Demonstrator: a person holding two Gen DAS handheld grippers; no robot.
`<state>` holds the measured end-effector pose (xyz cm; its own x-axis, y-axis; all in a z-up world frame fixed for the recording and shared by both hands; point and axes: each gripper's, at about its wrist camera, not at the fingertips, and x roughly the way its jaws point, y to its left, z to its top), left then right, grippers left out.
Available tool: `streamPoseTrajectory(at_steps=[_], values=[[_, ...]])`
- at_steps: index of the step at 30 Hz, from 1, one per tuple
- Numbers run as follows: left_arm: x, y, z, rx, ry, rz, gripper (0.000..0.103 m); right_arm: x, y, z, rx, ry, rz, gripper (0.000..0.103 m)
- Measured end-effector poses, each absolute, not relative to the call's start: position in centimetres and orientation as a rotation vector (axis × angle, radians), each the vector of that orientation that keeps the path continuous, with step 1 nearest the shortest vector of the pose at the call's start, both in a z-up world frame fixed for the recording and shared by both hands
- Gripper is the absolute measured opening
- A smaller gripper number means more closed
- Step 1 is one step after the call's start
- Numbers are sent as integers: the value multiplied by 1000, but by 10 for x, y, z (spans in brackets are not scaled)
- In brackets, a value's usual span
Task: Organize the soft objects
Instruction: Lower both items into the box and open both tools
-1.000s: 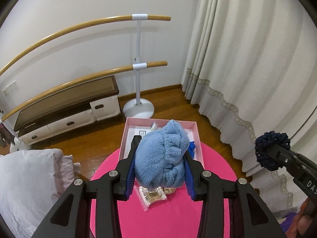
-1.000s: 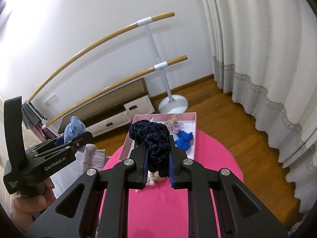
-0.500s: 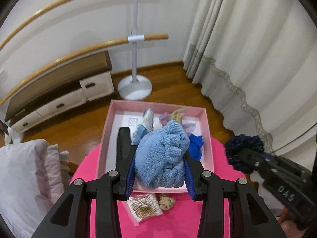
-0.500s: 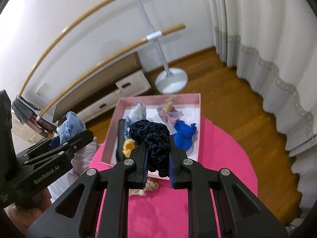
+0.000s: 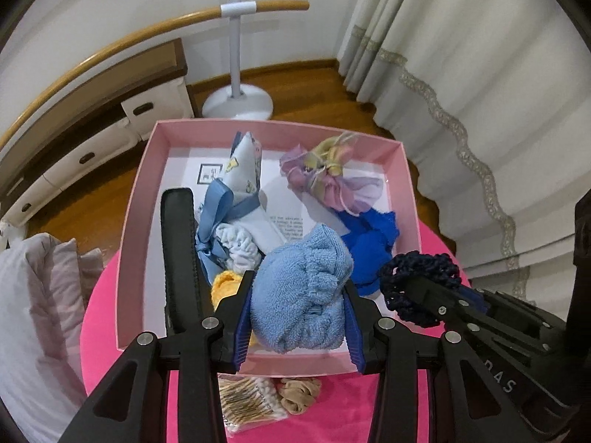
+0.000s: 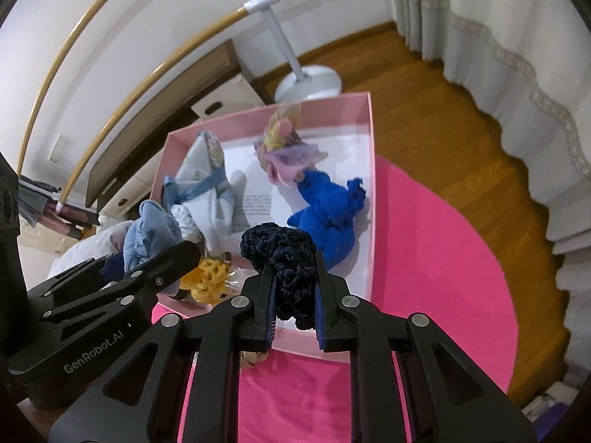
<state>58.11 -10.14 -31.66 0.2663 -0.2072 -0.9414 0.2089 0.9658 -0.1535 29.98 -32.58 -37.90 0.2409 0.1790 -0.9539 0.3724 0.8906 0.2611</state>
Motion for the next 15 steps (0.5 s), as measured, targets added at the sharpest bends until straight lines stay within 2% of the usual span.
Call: streamPoseTrajectory(at_steps=[6, 9, 13, 15], values=[[592, -102, -331, 13, 1306, -284, 43, 301, -326, -392, 494, 1357, -134, 15], [599, -104, -339, 20, 1305, -274, 49, 300, -325, -394, 490, 1365, -132, 16], [596, -101, -340, 27, 1281, -259, 70, 300, -323, -393, 481, 1369, -126, 19], [594, -96, -336, 26, 1263, -244, 73, 299, -321, -390, 467, 1364, -123, 27]])
